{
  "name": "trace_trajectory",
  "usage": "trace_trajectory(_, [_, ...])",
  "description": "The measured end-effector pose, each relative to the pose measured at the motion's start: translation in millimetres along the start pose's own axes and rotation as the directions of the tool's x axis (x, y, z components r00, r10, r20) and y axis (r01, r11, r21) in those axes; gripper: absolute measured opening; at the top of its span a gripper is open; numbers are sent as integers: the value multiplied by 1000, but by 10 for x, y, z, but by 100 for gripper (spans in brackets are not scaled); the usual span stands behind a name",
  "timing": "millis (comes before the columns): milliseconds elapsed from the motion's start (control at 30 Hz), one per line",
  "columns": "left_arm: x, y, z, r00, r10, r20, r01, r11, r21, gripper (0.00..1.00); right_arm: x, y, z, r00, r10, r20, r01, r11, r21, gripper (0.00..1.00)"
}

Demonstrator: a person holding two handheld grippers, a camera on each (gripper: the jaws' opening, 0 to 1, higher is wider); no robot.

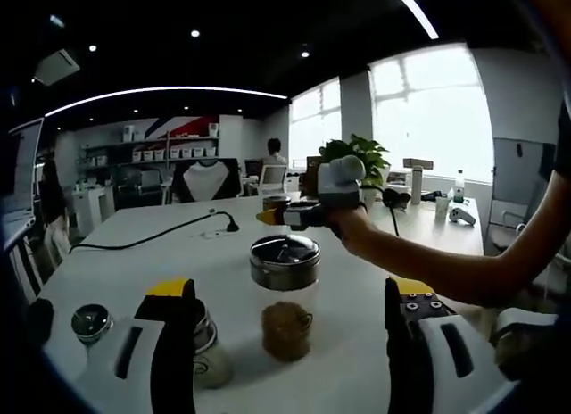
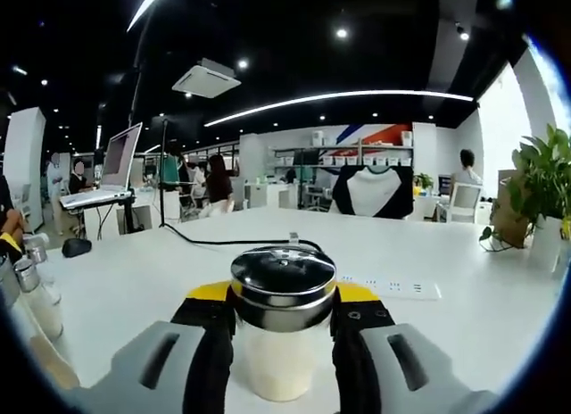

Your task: Rotate the seasoning bottle until the label or dispensing opening points toward the visible target arrow and the bottle remains upright within the marked orientation range

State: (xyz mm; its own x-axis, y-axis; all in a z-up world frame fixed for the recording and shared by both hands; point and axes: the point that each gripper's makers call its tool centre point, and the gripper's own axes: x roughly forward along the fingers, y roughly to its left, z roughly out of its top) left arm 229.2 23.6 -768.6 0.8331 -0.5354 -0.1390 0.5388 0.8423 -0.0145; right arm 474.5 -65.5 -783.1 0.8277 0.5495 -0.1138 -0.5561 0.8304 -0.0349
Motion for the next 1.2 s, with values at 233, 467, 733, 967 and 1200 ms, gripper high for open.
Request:
trace_trajectory(233, [-20,22,15,1000,4,2,-4,1000,-3,92,-37,25,13,1000,9,27,-9,1000,1,40])
trace_trajectory(467, [-20,-7,-14,1000,-1,-6,1,1000,-2,92,-142,-13,18,999,7,42,-7,1000,10,40])
trace_trajectory(733, [5,-142,-18,1000,-18,-12,18,1000,0,92,-254,-19,101,998,14,69,-15,1000,18,40])
trace_trajectory(967, [-39,-140,7,1000,-16,-4,16,1000,3,92,-335,70,173,996,26,84,-27,999,22,40])
trace_trajectory(1200, [-108,-178,-2,1000,-13,-3,13,1000,0,92,-429,153,185,995,38,88,-40,999,20,39])
